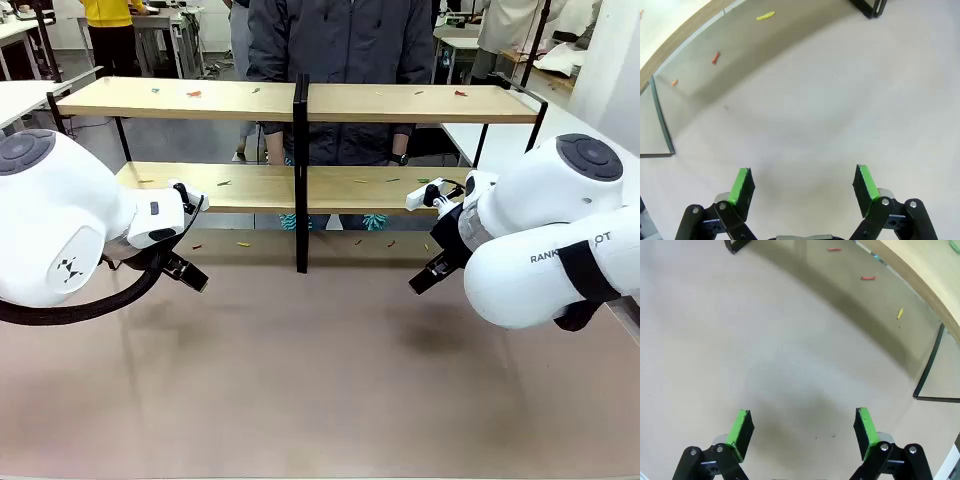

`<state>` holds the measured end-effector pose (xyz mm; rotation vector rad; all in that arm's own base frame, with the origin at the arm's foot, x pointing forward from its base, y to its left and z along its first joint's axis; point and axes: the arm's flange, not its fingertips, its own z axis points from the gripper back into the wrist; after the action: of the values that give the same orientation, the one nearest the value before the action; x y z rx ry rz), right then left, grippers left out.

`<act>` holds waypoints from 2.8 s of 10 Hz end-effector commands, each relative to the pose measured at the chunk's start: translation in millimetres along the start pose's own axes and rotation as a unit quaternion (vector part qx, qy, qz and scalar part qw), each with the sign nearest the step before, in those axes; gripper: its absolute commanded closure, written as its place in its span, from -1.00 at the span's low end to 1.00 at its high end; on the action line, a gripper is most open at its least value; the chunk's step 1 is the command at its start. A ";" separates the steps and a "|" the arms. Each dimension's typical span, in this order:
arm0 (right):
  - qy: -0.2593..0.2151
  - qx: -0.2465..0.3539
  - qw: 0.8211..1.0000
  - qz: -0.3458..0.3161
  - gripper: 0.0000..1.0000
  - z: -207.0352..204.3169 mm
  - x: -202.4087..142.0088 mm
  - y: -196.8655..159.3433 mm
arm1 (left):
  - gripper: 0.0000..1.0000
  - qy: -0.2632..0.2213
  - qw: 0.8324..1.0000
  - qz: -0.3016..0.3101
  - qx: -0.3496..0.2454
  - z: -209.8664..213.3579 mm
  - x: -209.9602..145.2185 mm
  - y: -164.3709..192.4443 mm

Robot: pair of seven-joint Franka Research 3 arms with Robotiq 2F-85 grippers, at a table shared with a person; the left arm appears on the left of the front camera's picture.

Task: Clean the shelves.
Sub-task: Pick up the Duster when the human hands it over.

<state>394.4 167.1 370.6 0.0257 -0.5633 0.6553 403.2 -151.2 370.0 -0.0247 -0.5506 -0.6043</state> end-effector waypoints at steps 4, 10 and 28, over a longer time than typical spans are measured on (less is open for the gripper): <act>0.000 0.000 1.000 0.000 -1.00 0.1 0.1 0.0 | -1.00 0.000 1.000 0.000 0.000 0.1 0.1 0.0; 0.000 0.000 1.000 0.000 -1.00 0.1 0.1 0.0 | -1.00 0.000 1.000 0.000 0.000 0.1 0.1 0.0; -0.200 -0.042 0.979 0.019 -1.00 241.6 45.0 -35.5 | -1.00 -0.357 0.934 0.005 0.000 280.8 41.3 43.9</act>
<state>310.0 113.5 599.5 0.0434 -0.9942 0.6263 309.2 -84.1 639.3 -0.1913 -1.2661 -0.5676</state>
